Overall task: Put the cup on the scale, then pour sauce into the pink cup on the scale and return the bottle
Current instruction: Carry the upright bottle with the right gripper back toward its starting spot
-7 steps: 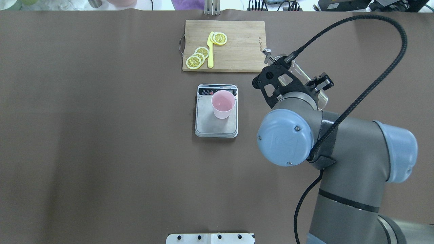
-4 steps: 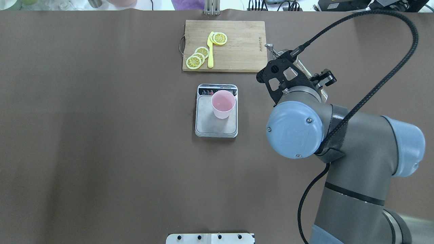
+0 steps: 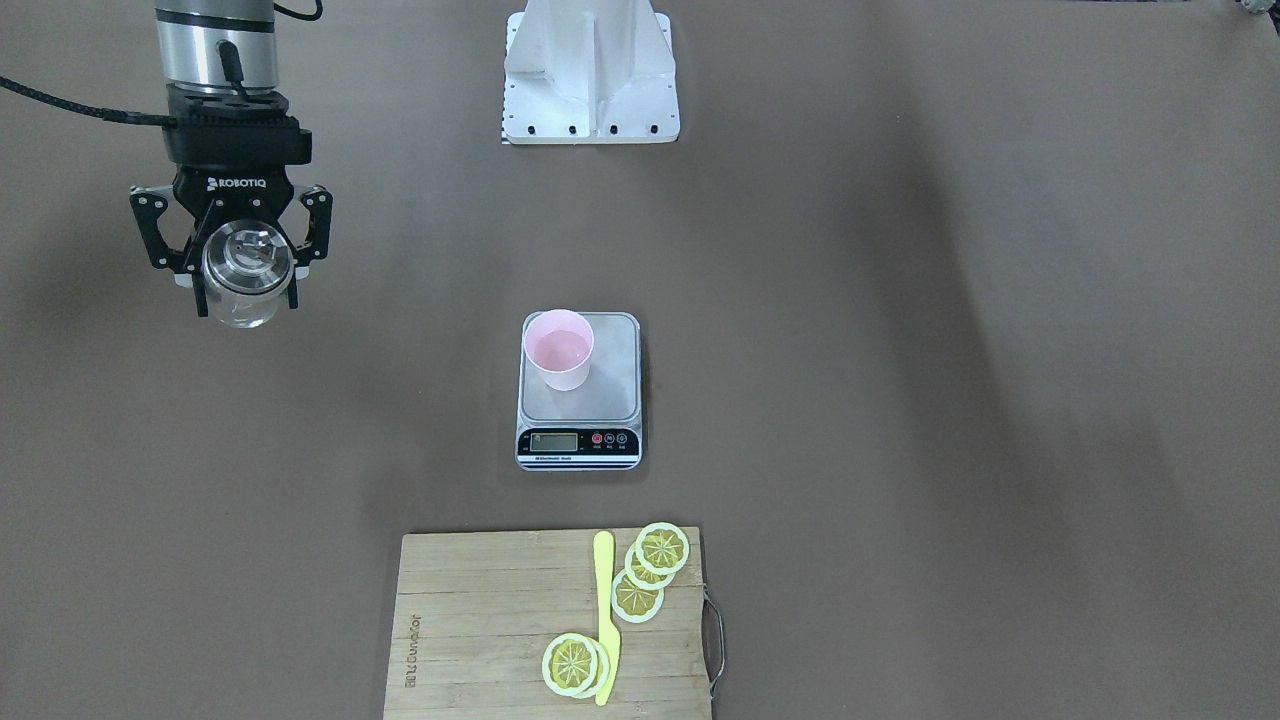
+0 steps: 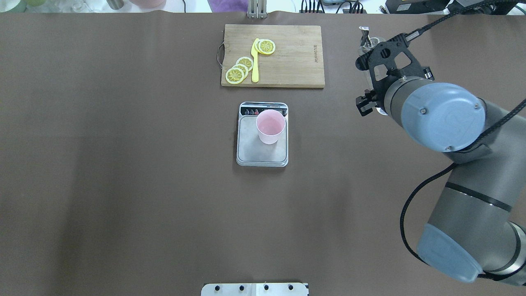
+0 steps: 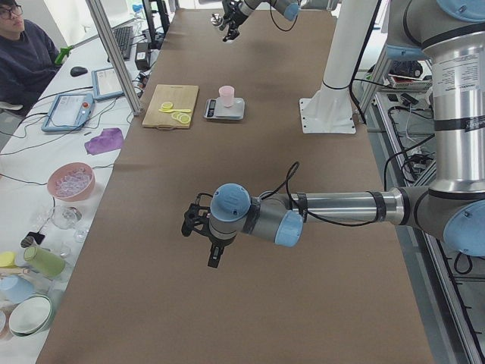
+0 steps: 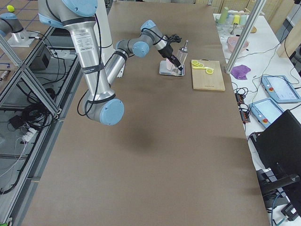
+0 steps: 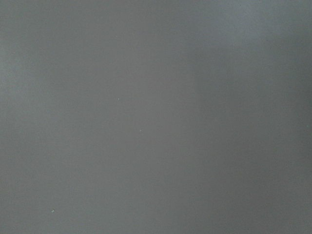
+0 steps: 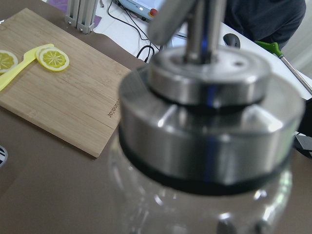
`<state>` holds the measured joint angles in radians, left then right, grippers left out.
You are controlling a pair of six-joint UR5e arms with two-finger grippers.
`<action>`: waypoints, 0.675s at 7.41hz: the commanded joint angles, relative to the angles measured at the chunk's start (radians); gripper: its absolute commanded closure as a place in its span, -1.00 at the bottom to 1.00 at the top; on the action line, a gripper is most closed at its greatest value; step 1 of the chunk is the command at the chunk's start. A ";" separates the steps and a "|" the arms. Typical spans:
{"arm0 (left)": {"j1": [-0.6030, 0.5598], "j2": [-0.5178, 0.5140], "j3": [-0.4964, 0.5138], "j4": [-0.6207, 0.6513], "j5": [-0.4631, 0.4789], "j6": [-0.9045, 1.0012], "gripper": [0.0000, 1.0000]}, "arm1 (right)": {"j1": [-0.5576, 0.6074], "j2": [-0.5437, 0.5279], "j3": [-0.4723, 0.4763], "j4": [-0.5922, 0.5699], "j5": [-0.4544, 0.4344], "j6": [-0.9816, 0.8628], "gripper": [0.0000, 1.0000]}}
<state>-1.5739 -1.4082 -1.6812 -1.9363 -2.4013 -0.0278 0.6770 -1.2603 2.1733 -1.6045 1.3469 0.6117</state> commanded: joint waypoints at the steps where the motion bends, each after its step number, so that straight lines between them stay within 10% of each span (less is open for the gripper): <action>1: 0.000 0.005 0.008 -0.013 0.018 0.000 -0.96 | 0.035 -0.118 -0.018 0.221 0.044 -0.003 1.00; 5: 0.008 -0.003 0.015 0.020 0.019 0.003 -0.96 | 0.064 -0.303 -0.289 0.833 0.067 0.016 1.00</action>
<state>-1.5674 -1.4105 -1.6665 -1.9165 -2.3844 -0.0285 0.7357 -1.5146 1.9888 -0.9755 1.4123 0.6175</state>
